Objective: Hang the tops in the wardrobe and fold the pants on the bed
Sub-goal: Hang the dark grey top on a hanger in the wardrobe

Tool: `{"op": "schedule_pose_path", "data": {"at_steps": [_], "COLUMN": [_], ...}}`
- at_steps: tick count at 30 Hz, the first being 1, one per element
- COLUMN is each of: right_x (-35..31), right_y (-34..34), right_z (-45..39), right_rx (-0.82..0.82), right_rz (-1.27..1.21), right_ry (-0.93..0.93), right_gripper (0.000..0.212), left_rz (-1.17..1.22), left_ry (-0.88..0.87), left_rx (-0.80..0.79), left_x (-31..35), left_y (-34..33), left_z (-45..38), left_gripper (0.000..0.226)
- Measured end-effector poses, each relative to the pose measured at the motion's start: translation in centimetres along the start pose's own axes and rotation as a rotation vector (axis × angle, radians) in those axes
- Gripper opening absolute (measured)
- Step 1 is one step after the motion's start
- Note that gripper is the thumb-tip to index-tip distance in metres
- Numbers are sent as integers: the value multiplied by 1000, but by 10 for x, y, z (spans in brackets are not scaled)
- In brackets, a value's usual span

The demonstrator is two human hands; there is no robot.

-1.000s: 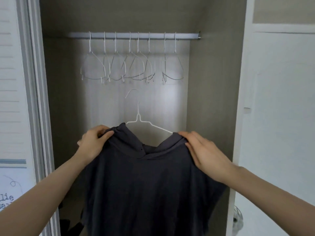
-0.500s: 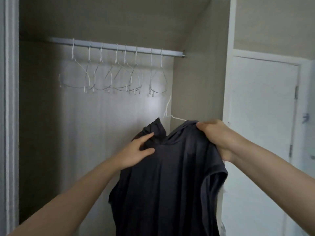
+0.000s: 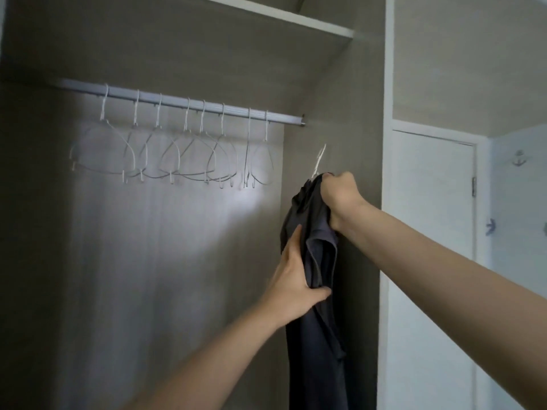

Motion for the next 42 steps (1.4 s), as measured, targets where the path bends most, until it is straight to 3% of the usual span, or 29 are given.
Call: {"op": "schedule_pose_path", "data": {"at_steps": [3,8,21,26,32,37,42], "right_x": [-10,-21,-50,-38,-16,13,43], "right_y": [-11,-31,-92,-101,-100,-94,-82], "right_z": [-25,-79,-179,-200,-192,-162,-128], "right_rx": [86,144,212,180,253,438,368], "right_rz": [12,108,434,552,664,1039,1162], "right_ry": [83,210,373,358,517,774,756], "right_gripper": [25,8,40,37,40,56,57], "left_rz": [-86,-295,-345,-347,-317,-274,-100], "left_ry": [108,99,22,42,47,60,105], "left_rx": [143,295,294,242,263,269,229], "left_x": [-35,-82,-131,-150,-163,-165,-161], "left_y": [6,23,42,37,33,30,30], "left_z": [-11,-45,-145,-150,-133,-112,-83], "left_gripper": [81,6,14,18,20,6,16]}}
Point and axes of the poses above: each hand's wrist, its own z-axis away from the middle knuckle, its own y-axis out of the back of the hand, x = y × z, the point moved 5 cm from there along -z, towards the middle knuckle, and after that the axes turned 9 degrees about -y, right-handed, at the moved point
